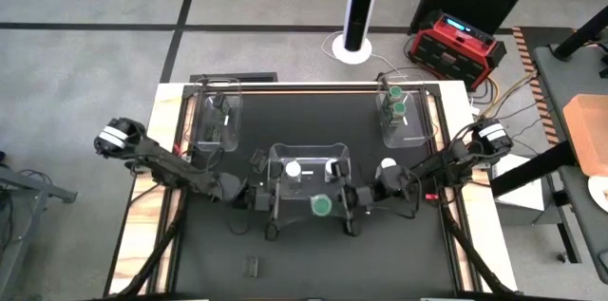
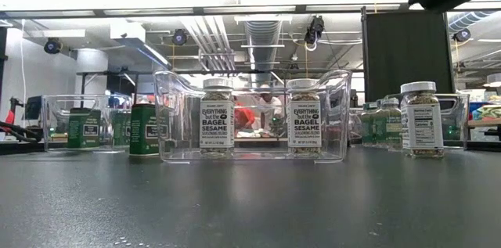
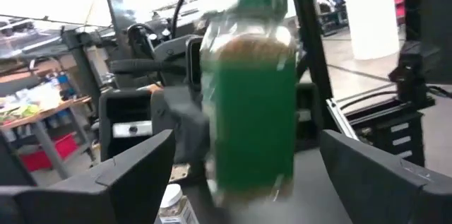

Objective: Sort spices by type
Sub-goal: Put the green seasoning bottle into the top right transparent bin

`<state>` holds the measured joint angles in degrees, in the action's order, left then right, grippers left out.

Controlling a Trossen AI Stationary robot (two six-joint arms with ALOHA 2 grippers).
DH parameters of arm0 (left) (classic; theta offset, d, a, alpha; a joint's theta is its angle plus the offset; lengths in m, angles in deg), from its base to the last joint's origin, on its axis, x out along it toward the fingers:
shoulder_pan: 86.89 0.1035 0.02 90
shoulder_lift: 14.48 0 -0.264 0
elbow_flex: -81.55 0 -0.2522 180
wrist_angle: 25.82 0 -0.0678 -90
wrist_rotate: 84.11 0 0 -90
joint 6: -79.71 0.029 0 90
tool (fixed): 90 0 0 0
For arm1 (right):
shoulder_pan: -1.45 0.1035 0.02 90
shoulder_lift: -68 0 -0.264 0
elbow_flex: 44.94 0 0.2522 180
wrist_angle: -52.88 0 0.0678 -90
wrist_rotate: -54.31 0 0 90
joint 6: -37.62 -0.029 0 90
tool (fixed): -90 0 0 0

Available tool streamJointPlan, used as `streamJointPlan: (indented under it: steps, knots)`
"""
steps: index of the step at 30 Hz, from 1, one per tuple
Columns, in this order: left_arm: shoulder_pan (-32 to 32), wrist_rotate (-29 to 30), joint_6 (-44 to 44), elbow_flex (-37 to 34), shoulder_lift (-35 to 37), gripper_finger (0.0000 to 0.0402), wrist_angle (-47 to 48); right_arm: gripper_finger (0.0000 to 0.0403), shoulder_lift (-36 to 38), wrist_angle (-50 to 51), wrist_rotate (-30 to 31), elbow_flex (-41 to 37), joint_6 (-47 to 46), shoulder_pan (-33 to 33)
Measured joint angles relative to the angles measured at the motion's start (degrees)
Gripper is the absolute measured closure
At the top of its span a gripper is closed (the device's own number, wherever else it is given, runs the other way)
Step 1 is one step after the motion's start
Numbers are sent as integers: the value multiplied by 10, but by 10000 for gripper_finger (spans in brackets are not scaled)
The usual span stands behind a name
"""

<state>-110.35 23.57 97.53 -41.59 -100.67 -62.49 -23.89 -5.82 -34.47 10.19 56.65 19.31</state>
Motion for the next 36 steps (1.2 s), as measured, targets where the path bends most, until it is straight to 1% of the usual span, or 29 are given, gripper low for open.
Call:
streamJointPlan:
  steps: [8,12,14,19,28,36]
  knots:
    - [0,15,-10,3,-20,67,4,216,0,8,24,0,3,1]
    - [1,68,-9,3,-30,67,4,216,0,6,26,0,5,1]
    - [1,81,-8,3,-34,67,4,216,0,6,35,0,5,1]
    - [1,83,-6,3,-38,69,-8,216,0,13,40,0,5,1]
    - [5,84,-8,3,-38,91,-11,216,0,18,49,0,7,1]
    - [8,83,-10,3,-38,93,-11,216,0,17,50,1,11,1]
